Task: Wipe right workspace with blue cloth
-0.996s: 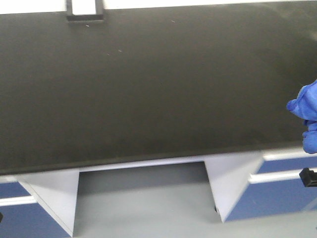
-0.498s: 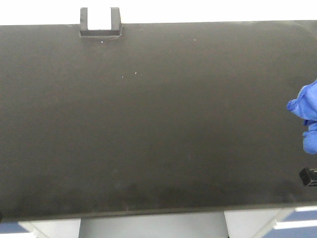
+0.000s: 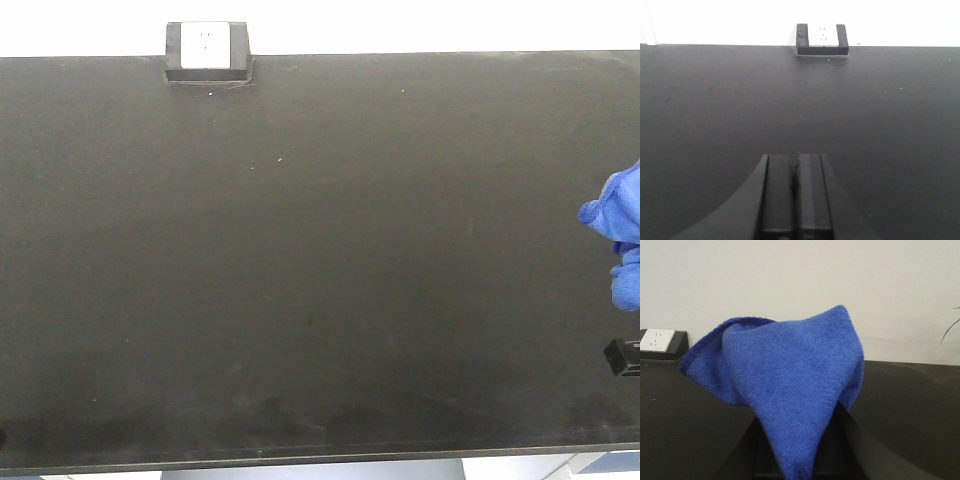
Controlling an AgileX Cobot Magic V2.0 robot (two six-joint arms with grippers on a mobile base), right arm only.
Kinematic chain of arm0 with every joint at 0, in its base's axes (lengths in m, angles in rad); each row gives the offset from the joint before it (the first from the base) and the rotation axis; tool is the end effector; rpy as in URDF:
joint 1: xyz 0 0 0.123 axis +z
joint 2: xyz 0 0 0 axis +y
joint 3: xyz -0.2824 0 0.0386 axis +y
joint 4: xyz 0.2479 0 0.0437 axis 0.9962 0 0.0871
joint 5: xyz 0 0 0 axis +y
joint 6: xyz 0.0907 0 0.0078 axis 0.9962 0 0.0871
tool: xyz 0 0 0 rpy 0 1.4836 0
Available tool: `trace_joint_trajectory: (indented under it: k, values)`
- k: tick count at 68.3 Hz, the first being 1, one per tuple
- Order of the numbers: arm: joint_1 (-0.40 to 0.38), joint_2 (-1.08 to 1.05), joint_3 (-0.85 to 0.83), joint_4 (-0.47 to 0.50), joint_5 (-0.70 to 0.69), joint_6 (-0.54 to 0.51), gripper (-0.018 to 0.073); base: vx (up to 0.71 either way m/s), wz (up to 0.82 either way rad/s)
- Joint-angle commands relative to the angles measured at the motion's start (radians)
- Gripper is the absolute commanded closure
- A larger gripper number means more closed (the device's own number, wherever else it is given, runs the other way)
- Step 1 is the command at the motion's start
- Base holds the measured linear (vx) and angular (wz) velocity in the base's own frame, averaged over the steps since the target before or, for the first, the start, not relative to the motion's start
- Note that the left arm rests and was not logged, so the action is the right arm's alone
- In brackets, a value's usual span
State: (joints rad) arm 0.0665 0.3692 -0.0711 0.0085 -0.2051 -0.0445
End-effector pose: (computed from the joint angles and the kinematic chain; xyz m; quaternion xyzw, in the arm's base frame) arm 0.0912 0.0059 0.2292 -0.0358 0.7083 0.0101 0.7050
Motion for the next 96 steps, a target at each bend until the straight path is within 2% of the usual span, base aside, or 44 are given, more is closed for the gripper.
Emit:
trace_joint_trajectory:
  k: [1,27,37,42,47,54,62,70,81,96]
  values:
    - [-0.004,0.010,-0.033,-0.008,-0.091,-0.007,0.0559,0.00,0.00]
    - [-0.004,0.010,-0.033,0.006,-0.115,0.005,0.0559,0.00,0.00]
    - [-0.004,0.010,-0.033,0.061,-0.150,0.099,0.0559,0.00,0.00]
    - [-0.004,0.010,-0.033,0.059,-0.168,0.152,0.0559,0.00,0.00]
    - [-0.004,0.010,-0.034,0.043,-0.176,0.150,0.0559,0.00,0.00]
    - [-0.004,0.019,-0.066,0.018,-0.061,0.100,0.0559,0.00,0.00]
    - [-0.005,0.108,-0.187,0.017,0.251,0.072,0.0559,0.00,0.00]
    - [-0.005,0.281,-0.301,-0.015,0.406,0.071,0.0559,0.00,0.00]
    - [-0.005,0.588,-0.437,-0.047,0.500,0.072,0.0559,0.00,0.00]
    - [-0.005,0.976,-0.560,-0.051,0.489,0.072,0.0559,0.00,0.00]
